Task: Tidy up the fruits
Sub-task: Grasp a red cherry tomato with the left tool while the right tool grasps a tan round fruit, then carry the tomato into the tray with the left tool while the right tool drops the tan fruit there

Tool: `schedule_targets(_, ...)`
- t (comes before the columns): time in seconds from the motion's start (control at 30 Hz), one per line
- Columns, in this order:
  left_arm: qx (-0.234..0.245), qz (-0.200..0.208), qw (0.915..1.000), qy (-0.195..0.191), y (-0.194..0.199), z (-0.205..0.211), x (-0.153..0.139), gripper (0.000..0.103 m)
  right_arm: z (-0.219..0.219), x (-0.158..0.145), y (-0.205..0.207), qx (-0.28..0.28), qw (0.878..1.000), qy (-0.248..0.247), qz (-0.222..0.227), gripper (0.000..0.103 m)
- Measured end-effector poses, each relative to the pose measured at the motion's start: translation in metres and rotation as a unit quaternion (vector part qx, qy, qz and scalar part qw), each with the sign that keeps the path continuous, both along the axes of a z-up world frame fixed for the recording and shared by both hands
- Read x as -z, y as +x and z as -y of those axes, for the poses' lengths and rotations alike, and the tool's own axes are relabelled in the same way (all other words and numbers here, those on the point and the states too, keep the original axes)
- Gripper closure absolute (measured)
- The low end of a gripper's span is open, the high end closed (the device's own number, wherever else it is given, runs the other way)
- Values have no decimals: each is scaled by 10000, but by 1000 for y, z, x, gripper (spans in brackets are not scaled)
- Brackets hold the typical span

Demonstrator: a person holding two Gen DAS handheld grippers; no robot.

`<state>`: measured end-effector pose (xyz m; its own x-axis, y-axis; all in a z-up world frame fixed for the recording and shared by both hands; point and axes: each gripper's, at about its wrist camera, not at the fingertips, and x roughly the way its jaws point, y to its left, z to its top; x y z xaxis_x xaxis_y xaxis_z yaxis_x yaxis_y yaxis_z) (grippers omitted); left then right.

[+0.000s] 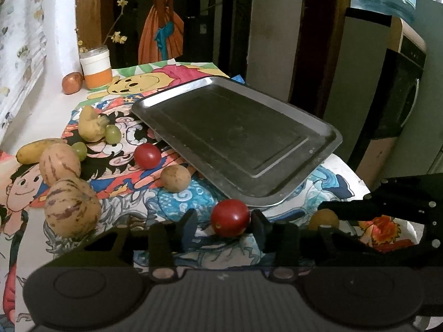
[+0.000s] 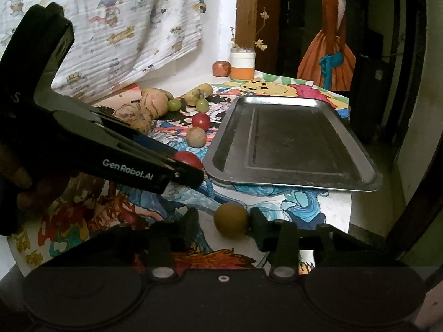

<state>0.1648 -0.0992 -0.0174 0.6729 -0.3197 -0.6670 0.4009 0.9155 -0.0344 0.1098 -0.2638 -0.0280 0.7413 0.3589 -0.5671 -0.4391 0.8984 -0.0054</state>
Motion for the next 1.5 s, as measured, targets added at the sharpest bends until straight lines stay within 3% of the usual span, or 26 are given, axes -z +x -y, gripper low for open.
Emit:
schedule_targets(0.13,47,18,9999,103,0,3,0,69,3,0,-1,102,9999,71,-18,73)
schedule_targets(0.23,45,30,9999,137,-1,5,0,69,5,-1,-3,157,9998,143,-63,73)
schedule_targets(0.43,10,-72,9998,-164,-12,-1,-4,69,12,-15,-15,257,9990,342,-108,73)
schedule_targets(0.73,-202,196,9984,-500,-39,-19,-38,69,20,-64,-31,214,9962,848,-6,73)
schedule_targets(1.0,-381,538,9956,-673,-48,-38,-79,69,23,-124,-33,-69,9938,1059,333,73)
schedule_targets(1.27,-689,932,9911,-659,-31,-52,-120,69,22,-187,3,-381,9909,1138,616,73)
schedule_targets(1.5,-871,1052,9884,-665,15,-56,-138,69,16,-214,79,-394,9934,881,614,73)
